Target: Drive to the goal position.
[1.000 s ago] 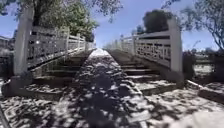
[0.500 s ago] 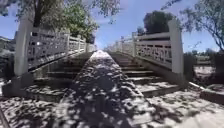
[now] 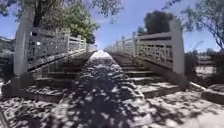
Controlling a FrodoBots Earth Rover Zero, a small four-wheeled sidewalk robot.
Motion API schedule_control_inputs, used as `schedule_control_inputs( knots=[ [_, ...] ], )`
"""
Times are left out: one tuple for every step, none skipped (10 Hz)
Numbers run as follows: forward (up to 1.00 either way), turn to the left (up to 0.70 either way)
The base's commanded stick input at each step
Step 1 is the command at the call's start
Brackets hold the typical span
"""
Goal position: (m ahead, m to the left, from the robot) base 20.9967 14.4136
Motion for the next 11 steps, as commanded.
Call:
schedule_control_inputs(
  knots=[
    [0.00, 0.45],
    [0.00, 0.45],
    [0.00, 0.45],
    [0.00, 0.45],
    [0.00, 0.29],
    [0.03, 0.00],
    [0.20, 0.00],
    [0.45, 0.00],
    [0.45, 0.00],
    [0.45, 0.00],
    [0.45, 0.00]
  ],
)
